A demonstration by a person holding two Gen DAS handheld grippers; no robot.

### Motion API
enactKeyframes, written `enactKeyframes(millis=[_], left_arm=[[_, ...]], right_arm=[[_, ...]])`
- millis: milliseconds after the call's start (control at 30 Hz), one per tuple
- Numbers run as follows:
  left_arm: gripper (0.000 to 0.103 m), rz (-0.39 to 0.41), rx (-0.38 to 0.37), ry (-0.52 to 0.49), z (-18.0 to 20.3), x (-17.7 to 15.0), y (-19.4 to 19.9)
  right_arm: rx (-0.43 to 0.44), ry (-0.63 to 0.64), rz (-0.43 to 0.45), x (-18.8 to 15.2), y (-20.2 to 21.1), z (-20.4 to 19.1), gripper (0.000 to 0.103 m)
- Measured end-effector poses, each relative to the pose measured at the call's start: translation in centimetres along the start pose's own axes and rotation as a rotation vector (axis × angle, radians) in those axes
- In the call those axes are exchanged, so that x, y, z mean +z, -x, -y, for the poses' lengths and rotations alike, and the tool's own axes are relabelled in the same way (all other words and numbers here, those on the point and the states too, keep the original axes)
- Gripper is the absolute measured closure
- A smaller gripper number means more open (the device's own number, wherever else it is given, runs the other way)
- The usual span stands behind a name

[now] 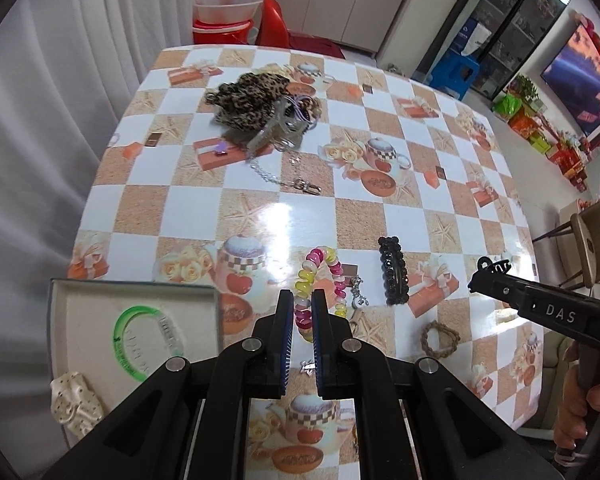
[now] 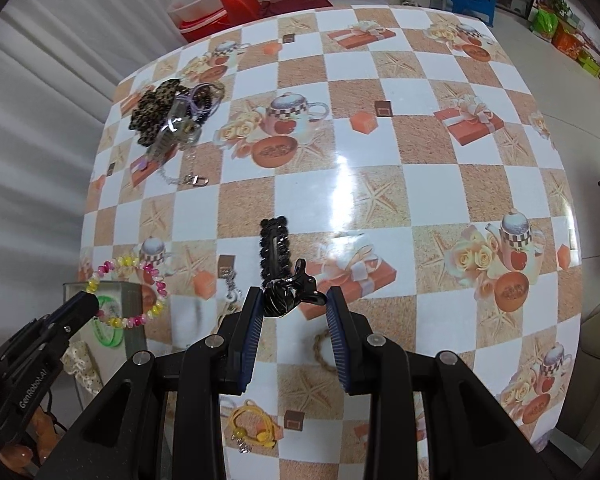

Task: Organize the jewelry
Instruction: 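Carry the claw clip and beaded bracelet over the tray with both tools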

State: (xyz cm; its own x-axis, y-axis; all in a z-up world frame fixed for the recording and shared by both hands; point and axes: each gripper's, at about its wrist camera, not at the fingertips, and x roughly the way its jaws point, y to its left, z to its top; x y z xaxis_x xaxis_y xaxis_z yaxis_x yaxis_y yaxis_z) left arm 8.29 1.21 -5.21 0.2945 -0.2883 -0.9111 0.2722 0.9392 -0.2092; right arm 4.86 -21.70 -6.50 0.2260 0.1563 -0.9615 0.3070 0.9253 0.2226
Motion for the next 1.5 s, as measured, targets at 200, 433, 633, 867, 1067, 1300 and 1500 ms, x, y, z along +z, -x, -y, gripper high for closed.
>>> enactKeyframes(millis=[200,433,633,867,1067,1300,1500], left_arm=[[0.089,0.027,-0.001,0.038,-1.9,-0.9,2.2],[0.089,0.052,0.005,0.089,-4.4,-2.4,4.4],[0.089,0.061,0.015,0.137,-6.6,-4.3,5.7],[0.089,0.062,0.027,0.197,-8.8,-6.8,6.7],[0.089,0.056,0.042,0.25,-10.5,-9.0,7.2],[0.089,0.029,0.059,0.319,-12.7,-11.6,6.5],[0.089,-0.009,0.078,0.365,-14.2,-13.8,5.0]], right_arm=[[0.011,0.029,0.003,-0.7,0.9,-1.8,0.068],[0.029,0.084,0.007,-1.3,1.6,-4.9,0.068],[0.051,0.141,0.003,-1.9,1.8,-8.1,0.068],[0.073,0.213,-0.014,-2.9,1.5,-11.7,0.068],[0.093,0.268,-0.029,-3.8,1.1,-14.2,0.068],[0.112,0.326,-0.062,-4.8,-0.3,-16.8,0.068],[0.137,0.378,-0.096,-5.5,-1.9,-19.2,0.068]])
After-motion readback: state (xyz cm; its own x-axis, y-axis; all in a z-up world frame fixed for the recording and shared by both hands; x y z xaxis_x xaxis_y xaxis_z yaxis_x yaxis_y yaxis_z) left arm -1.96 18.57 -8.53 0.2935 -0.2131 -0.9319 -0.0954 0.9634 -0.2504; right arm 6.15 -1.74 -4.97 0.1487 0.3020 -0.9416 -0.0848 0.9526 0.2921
